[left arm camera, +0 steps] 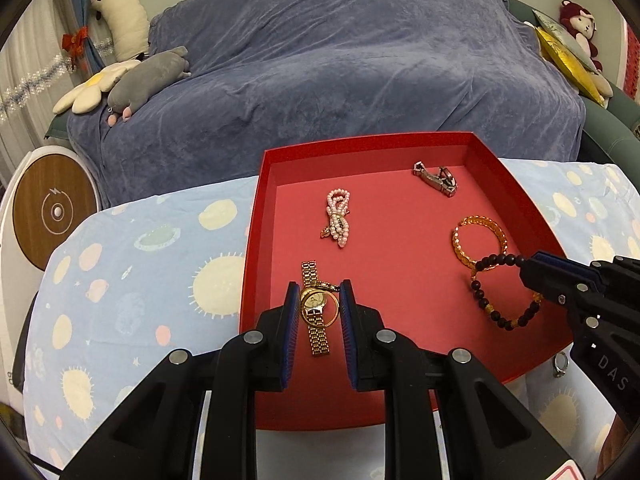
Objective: Organize jewelry
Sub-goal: 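Lower gold ring with left tool while right tool lowers bracelet into red box, then grasp silver stone ring with right tool while left tool grasps gold hoop earring, then carry silver ring with right tool into red box while left tool carries earring, then grasp gold chain with right tool while left tool grasps second gold hoop earring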
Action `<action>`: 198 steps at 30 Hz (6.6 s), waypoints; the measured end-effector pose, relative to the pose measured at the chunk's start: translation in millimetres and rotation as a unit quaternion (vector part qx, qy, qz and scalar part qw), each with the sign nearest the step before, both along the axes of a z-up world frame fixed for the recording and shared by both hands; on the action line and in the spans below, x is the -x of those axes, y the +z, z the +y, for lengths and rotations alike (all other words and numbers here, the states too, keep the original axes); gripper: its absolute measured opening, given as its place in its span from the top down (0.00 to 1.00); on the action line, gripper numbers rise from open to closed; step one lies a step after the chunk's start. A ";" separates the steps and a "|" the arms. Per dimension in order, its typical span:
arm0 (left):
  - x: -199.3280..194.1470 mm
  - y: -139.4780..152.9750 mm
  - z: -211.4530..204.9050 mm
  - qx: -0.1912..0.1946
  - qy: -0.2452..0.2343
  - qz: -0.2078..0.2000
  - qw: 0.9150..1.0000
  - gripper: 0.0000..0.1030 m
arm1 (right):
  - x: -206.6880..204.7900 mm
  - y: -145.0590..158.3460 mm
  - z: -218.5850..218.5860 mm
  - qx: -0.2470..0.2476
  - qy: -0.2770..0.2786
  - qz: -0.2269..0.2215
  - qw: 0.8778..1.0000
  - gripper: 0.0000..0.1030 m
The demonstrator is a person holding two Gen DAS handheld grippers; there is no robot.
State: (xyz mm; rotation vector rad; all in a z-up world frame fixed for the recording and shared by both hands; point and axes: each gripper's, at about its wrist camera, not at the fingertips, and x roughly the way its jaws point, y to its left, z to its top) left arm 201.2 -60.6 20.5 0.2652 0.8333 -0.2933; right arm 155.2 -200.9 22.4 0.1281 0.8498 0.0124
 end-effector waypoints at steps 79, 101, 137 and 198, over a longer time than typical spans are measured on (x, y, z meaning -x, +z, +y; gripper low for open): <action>161.3 -51.5 38.6 0.045 -0.053 0.067 0.995 0.70 | 100.1 -34.7 -7.7 0.001 -0.037 0.012 0.999 0.94; 127.2 4.3 67.9 0.071 -0.031 0.036 0.996 0.87 | 114.6 6.5 18.6 -0.006 0.011 -0.028 1.000 0.94; -33.7 7.0 4.8 -0.010 0.049 -0.024 0.998 0.86 | -52.1 -2.1 10.8 -0.026 0.003 -0.017 1.000 0.92; 114.6 -39.7 16.3 0.024 -0.037 0.054 0.998 0.40 | 106.3 -17.1 25.7 0.021 0.017 0.026 0.999 0.97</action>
